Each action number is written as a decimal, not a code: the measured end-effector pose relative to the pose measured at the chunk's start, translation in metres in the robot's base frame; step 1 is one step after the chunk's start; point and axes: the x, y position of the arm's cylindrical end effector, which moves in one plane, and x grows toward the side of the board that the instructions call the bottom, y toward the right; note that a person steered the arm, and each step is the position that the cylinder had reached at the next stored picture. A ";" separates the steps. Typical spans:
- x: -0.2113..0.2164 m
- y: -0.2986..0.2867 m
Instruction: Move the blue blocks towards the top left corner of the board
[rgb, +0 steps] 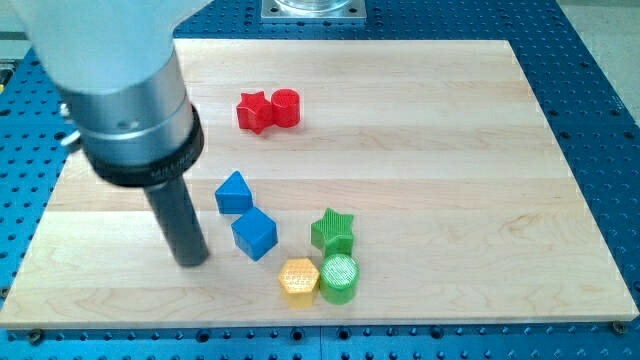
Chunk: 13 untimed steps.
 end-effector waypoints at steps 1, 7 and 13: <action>0.035 0.017; -0.019 0.068; -0.109 0.018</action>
